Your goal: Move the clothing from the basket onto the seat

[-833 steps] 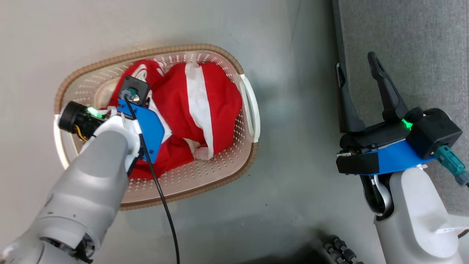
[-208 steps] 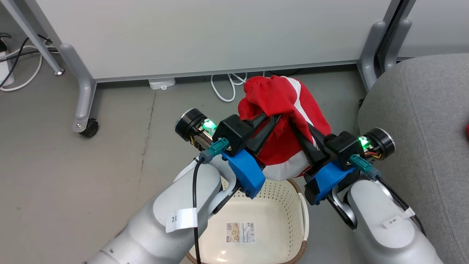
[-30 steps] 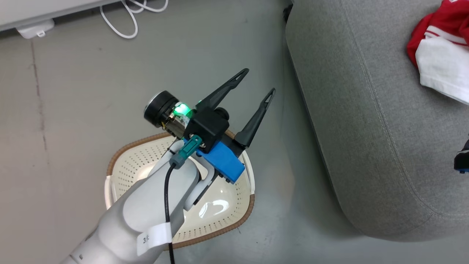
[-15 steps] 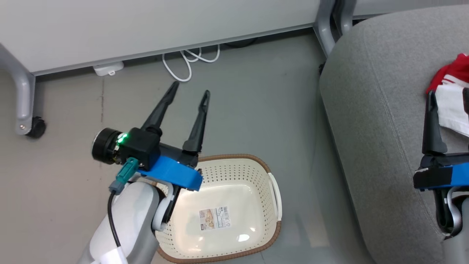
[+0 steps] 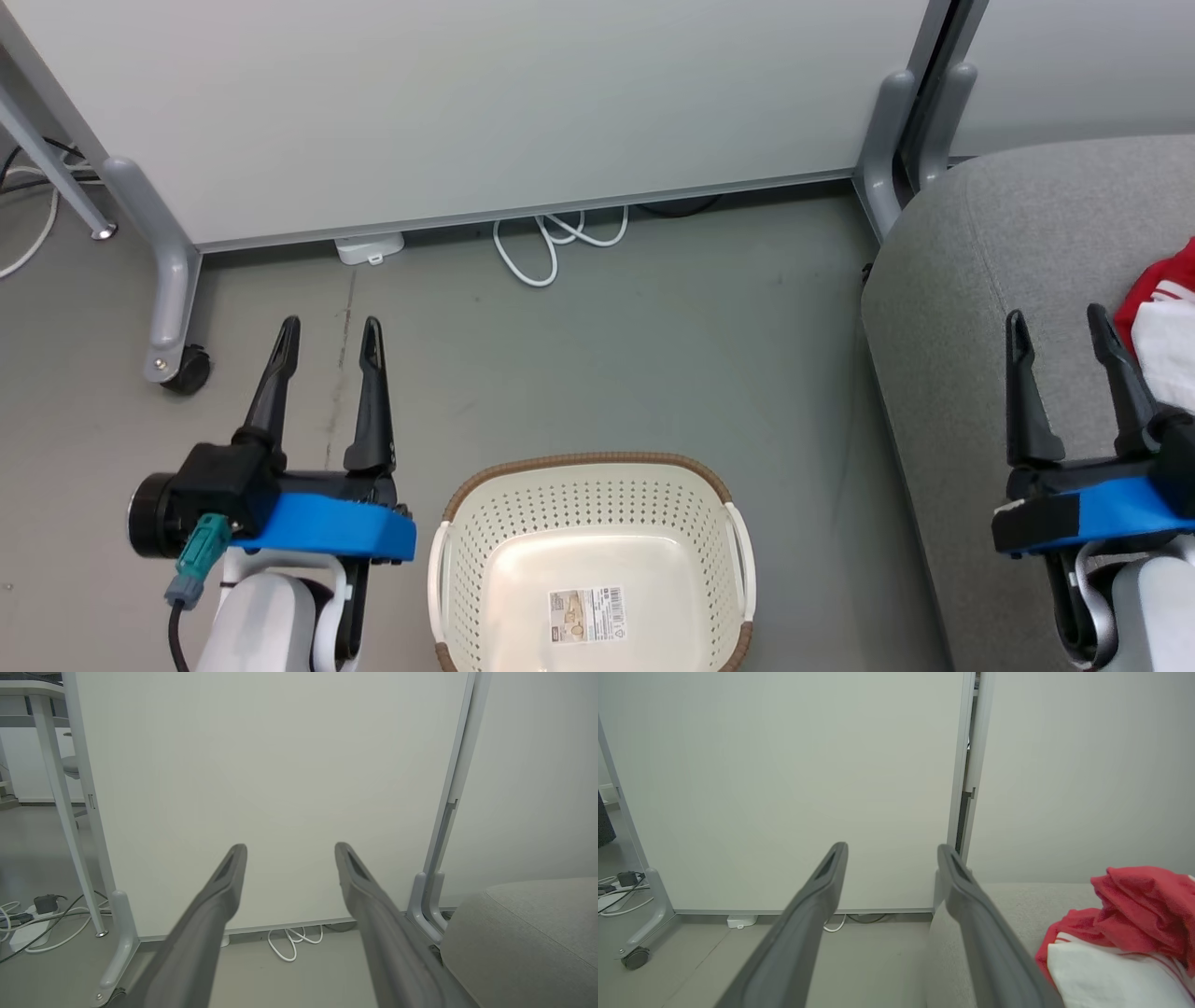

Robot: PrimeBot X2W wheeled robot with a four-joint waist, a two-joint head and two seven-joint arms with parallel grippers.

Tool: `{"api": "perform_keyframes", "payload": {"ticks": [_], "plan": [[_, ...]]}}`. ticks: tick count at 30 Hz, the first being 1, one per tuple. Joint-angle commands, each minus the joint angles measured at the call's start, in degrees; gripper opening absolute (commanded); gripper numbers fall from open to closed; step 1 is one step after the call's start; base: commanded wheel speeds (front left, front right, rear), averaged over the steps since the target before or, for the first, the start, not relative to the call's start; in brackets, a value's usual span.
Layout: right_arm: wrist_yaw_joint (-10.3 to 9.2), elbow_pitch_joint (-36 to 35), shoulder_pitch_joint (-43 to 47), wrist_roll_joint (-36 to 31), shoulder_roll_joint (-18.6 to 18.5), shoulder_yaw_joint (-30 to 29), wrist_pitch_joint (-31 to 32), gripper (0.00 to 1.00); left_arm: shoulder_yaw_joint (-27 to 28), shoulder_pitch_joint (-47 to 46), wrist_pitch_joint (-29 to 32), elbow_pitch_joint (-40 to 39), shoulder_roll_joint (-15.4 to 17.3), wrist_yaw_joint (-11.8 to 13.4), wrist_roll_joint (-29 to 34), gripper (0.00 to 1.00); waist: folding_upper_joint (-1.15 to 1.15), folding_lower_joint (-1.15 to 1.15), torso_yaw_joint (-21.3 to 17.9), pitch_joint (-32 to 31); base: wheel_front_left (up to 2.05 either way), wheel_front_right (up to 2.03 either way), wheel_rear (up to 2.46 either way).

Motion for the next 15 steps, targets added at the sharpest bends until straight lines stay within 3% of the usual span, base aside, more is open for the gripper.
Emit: {"api": "perform_keyframes", "payload": {"ticks": [1,15], "plan": [[0.01,0.1,1.6,0.2,0.4,0.5,-0.1,1.0,1.2,1.7,-0.3,-0.7,-0.4,-0.4,0.7,1.0,0.0,0.01,0.4,-1.1,0.0,0.0,0.0],[0.01,0.7,8.5,2.1,2.3,2.8,-0.1,1.0,5.7,9.4,-0.3,-1.1,-2.7,-2.5,2.2,1.0,0.0,0.01,1.0,-4.8,0.0,0.0,0.0]]}}
